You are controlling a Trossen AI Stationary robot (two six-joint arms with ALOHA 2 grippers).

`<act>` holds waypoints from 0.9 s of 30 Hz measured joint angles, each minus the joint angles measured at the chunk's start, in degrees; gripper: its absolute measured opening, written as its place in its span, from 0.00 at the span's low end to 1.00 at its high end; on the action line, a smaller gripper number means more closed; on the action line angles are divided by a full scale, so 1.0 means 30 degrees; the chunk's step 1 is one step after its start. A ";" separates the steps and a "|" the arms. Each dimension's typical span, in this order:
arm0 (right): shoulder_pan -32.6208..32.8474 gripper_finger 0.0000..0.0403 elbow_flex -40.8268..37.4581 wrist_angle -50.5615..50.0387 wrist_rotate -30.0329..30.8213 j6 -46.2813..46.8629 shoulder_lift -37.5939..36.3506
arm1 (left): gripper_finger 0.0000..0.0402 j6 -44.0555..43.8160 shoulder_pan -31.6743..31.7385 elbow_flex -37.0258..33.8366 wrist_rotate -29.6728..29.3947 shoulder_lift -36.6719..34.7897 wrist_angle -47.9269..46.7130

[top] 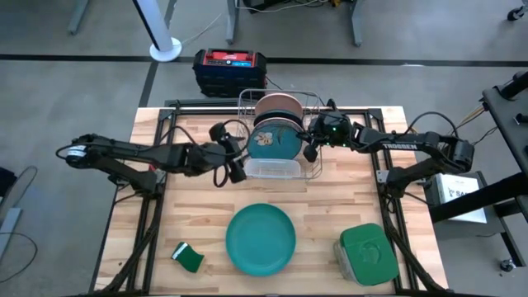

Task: Sort dishes
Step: Put the blue plate in the dishwasher rack

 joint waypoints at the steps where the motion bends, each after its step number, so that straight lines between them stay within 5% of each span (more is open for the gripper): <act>1: 0.0008 0.00 0.0000 0.0004 0.0028 -0.0129 0.0000 | 0.58 -0.0049 0.0214 0.0000 0.0146 0.0121 0.0073; 10: 0.0572 0.00 0.0000 0.0357 0.0453 -0.1192 -0.0044 | 0.58 0.0045 0.3179 -0.0007 0.3420 0.2282 0.0970; 27: 0.0699 0.00 0.0015 0.0864 0.0292 -0.2384 -0.0051 | 0.56 0.1933 0.4987 0.0007 0.5183 0.4552 0.2150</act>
